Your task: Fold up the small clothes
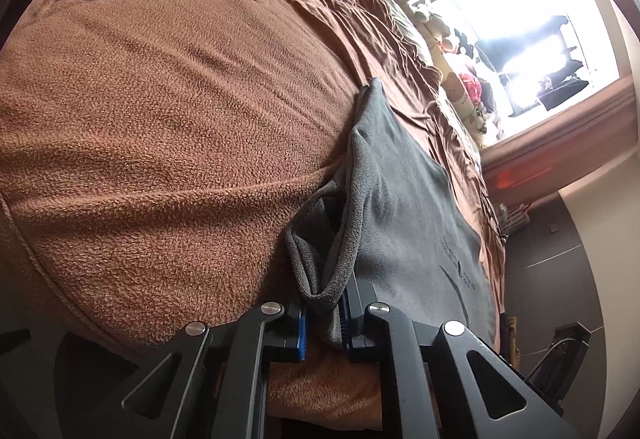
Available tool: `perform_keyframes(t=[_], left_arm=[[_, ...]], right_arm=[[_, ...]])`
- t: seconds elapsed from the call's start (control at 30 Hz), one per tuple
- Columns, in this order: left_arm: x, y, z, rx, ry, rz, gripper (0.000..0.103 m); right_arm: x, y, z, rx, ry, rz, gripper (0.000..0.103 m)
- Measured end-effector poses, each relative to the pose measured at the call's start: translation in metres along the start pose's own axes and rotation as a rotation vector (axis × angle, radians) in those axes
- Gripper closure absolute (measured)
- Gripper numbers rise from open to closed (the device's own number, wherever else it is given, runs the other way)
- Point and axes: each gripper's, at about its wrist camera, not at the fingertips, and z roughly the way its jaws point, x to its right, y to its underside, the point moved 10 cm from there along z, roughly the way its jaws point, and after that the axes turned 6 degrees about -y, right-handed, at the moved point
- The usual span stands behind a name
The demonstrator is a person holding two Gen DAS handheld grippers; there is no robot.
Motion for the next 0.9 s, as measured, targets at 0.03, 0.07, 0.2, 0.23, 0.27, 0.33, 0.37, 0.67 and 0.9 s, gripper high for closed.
perform_keyframes(t=[0.03,0.07,0.2,0.23,0.27,0.33,0.37,0.67,0.9], left_arm=[[0.000,0.000,0.001,0.000,-0.006,-0.003,0.091],[0.000,0.000,0.002,-0.001,-0.012,-0.006,0.091],[0.000,-0.001,0.004,0.001,-0.030,-0.010,0.091],[0.001,-0.001,0.005,0.002,-0.034,-0.012,0.091],[0.001,-0.002,0.005,0.002,-0.038,-0.016,0.091],[0.002,-0.002,0.005,0.005,-0.044,-0.023,0.091],[0.002,-0.002,0.006,0.007,-0.048,-0.024,0.091],[0.003,-0.003,0.007,0.015,-0.081,-0.046,0.091],[0.002,-0.003,0.008,0.019,-0.100,-0.072,0.091]], right_arm=[[0.002,-0.003,0.006,-0.009,0.005,-0.002,0.087],[0.002,-0.006,0.011,-0.015,0.008,0.000,0.088],[0.013,-0.021,0.028,-0.024,0.023,0.005,0.088],[0.014,-0.025,0.033,-0.019,0.023,0.008,0.088],[0.017,-0.030,0.036,-0.016,0.023,0.011,0.088],[0.019,-0.038,0.042,-0.014,0.024,0.007,0.088],[0.019,-0.043,0.048,-0.014,0.027,0.004,0.089],[0.033,-0.084,0.079,-0.019,0.034,0.029,0.088],[0.042,-0.111,0.096,-0.026,0.069,0.040,0.089]])
